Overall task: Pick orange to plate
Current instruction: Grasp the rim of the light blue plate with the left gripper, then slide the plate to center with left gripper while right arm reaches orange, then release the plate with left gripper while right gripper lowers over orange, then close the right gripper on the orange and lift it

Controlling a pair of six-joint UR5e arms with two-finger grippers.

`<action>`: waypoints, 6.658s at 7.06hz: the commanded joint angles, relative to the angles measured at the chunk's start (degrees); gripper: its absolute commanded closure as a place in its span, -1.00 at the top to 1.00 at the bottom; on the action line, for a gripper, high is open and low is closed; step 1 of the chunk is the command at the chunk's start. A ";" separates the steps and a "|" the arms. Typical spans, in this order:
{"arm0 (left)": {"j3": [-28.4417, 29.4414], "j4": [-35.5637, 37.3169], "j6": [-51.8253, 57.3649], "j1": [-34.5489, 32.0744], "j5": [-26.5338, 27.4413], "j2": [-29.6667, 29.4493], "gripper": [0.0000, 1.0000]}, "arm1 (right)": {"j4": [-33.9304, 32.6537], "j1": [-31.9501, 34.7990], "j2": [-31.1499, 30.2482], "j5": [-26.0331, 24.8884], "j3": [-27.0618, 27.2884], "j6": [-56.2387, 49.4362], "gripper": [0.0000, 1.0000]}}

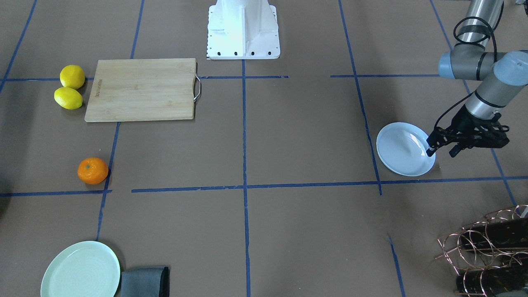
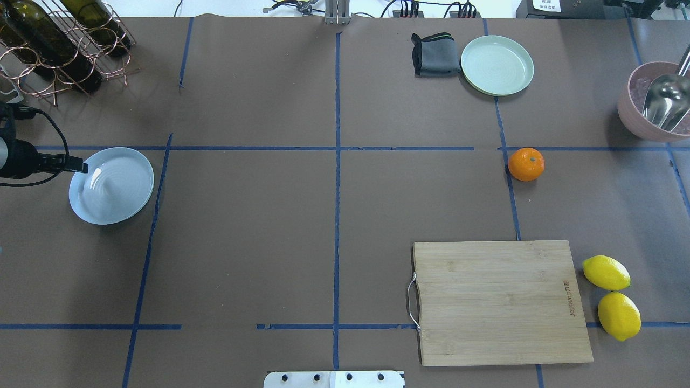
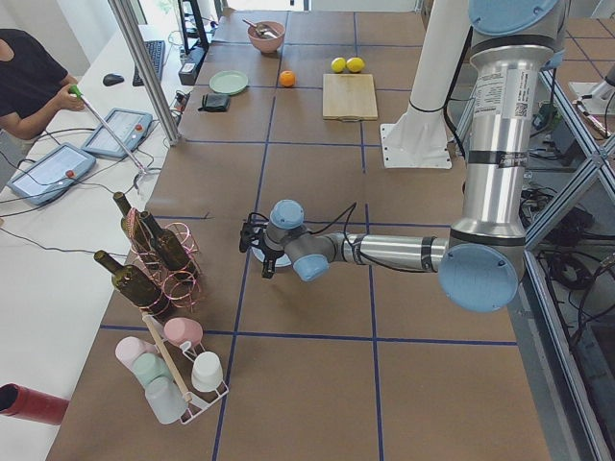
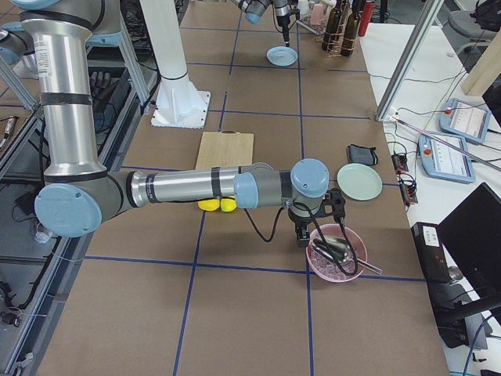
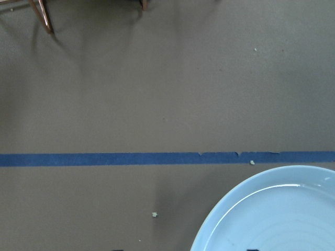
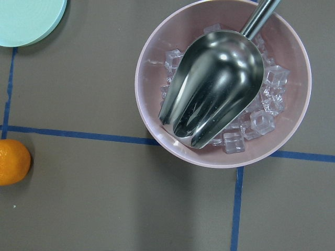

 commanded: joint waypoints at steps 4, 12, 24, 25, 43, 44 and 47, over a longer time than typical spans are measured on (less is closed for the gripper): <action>0.36 -0.01 0.16 1.32 0.04 -0.13 -0.38 | 0.00 0.00 0.16 0.00 0.06 0.33 1.00; -12.90 15.05 -8.03 -9.23 -19.39 -6.75 -1.00 | 0.18 -5.85 4.82 0.53 3.02 15.93 1.00; -4.73 15.46 -45.28 21.63 11.38 -30.54 1.00 | 13.27 -28.90 10.62 -11.94 7.71 51.04 1.00; -6.83 15.72 -45.19 20.14 11.03 -30.36 1.00 | 13.27 -30.74 10.80 -14.12 7.01 51.05 1.00; -12.47 21.43 -40.62 14.59 4.96 -28.78 1.00 | 14.15 -37.98 14.66 -23.02 -4.53 49.64 -0.94; -12.47 21.43 -40.62 14.42 4.96 -28.60 1.00 | 14.15 -36.23 14.58 -22.50 -2.16 49.81 -1.00; -20.87 24.05 -22.44 12.24 5.13 -20.99 1.00 | 13.80 -33.31 19.63 -16.98 5.33 60.11 -1.00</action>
